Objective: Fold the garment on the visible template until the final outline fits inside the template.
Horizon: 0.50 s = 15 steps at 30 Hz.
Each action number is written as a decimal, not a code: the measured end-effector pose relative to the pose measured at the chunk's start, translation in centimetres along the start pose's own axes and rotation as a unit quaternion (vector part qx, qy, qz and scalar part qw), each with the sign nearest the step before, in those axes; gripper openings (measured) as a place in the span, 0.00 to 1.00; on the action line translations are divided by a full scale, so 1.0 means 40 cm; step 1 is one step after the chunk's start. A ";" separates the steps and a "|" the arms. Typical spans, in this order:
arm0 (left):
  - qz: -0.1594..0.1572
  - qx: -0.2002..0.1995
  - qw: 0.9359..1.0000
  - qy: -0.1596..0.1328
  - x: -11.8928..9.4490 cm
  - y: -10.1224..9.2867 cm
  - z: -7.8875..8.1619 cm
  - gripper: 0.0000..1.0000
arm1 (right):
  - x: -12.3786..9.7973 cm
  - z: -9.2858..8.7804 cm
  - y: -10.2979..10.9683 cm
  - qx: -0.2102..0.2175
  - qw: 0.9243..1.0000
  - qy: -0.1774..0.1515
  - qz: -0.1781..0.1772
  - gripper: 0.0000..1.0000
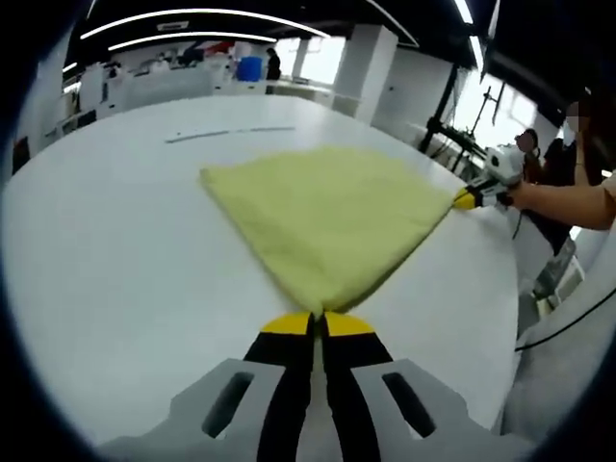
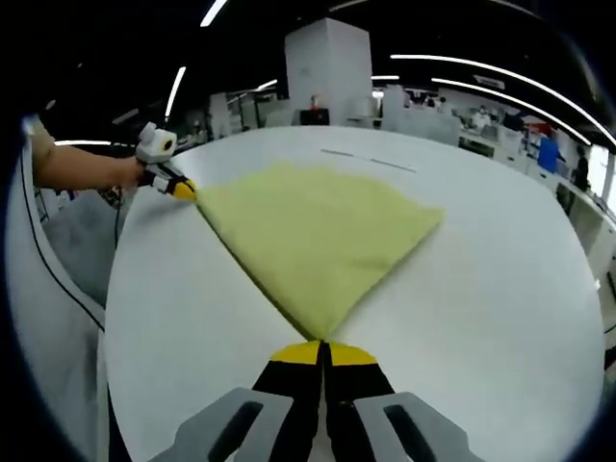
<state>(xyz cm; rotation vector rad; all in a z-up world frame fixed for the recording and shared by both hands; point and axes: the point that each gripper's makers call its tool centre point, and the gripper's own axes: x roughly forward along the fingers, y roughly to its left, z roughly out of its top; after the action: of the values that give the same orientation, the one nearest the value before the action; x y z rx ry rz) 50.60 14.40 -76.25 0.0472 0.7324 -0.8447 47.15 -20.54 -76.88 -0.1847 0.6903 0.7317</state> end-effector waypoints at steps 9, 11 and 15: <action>0.015 -0.017 1.000 -0.022 -0.018 -0.005 0.014 0.22 | -0.009 0.023 -0.007 0.016 1.000 -0.019 -0.004 0.10; 0.019 -0.019 0.999 -0.024 -0.026 -0.006 0.015 0.27 | -0.012 0.027 -0.006 0.021 1.000 -0.021 -0.003 0.15; 0.019 -0.021 0.999 -0.020 -0.039 -0.022 0.017 0.34 | -0.021 0.032 0.002 0.028 0.999 -0.024 -0.004 0.25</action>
<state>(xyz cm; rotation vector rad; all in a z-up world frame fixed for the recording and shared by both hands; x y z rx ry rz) 49.68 14.62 -74.59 0.0070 0.7098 -0.7923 47.31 -20.47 -75.37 -0.1183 0.6634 0.7057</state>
